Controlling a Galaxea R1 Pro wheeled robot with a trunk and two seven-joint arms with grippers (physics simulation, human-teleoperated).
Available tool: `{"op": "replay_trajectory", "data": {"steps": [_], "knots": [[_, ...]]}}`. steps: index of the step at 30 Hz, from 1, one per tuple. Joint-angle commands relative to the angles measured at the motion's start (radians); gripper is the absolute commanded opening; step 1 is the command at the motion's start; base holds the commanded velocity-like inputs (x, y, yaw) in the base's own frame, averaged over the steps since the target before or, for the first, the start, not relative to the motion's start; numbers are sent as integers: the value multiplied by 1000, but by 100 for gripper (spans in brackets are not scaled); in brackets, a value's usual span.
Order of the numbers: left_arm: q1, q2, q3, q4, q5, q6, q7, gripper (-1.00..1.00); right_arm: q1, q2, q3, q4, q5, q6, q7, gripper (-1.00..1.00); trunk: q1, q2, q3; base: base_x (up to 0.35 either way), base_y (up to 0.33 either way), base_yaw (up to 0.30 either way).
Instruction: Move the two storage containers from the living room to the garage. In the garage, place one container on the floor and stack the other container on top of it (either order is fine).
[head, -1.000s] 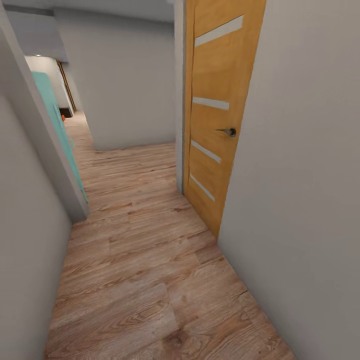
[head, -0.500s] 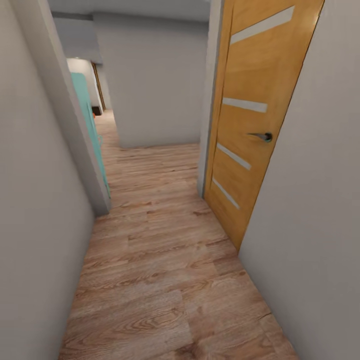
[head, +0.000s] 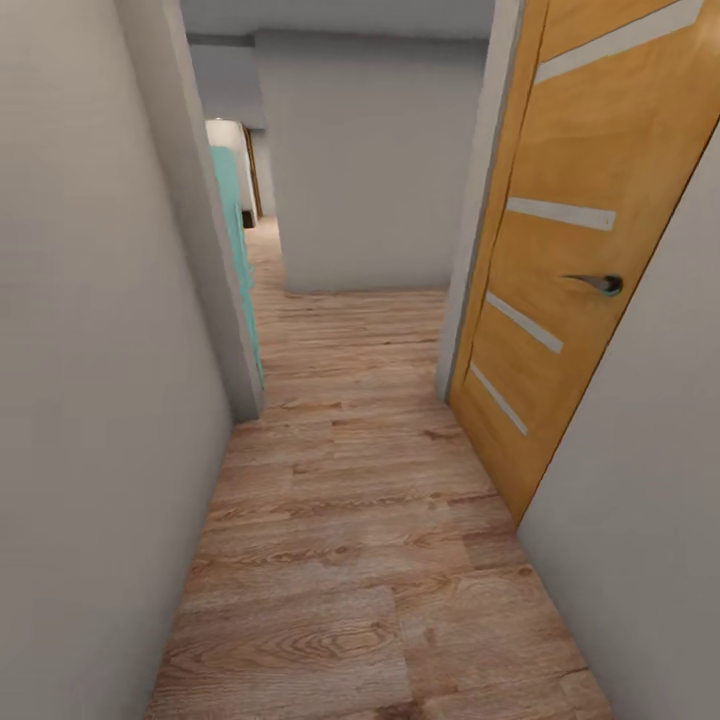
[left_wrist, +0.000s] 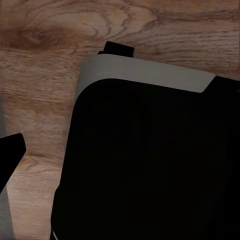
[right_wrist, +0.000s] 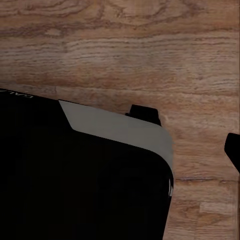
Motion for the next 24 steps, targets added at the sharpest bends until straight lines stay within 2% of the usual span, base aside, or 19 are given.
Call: {"op": "replay_trajectory", "data": {"steps": [1, 7, 14, 17, 24], "knots": [[-1, 0, 4, 2, 6, -5, 1, 100, 0, 0, 2, 0, 3, -3, 0, 100, 0, 0, -1, 268, 0, 290], [-1, -1, 4, 2, 7, -5, 1, 100, 0, -1, 2, -1, 3, -3, 0, 100, 0, 0, -1, 321, 0, 185], [-1, -1, 4, 2, 7, -5, 0, 100, 0, -7, 5, 1, 6, -2, 6, 100, 0, 0, -1, 339, 0, 22], [-1, -1, 4, 2, 7, -5, 0, 100, 0, -6, 5, 0, 30, -1, 8, 100, 0, 0, -1, 340, 0, 1], [-1, -1, 4, 2, 7, -5, 0, 100, 0, -3, 2, 0, 40, -2, 5, 100, 0, 0, -1, 341, 0, -4]]}}
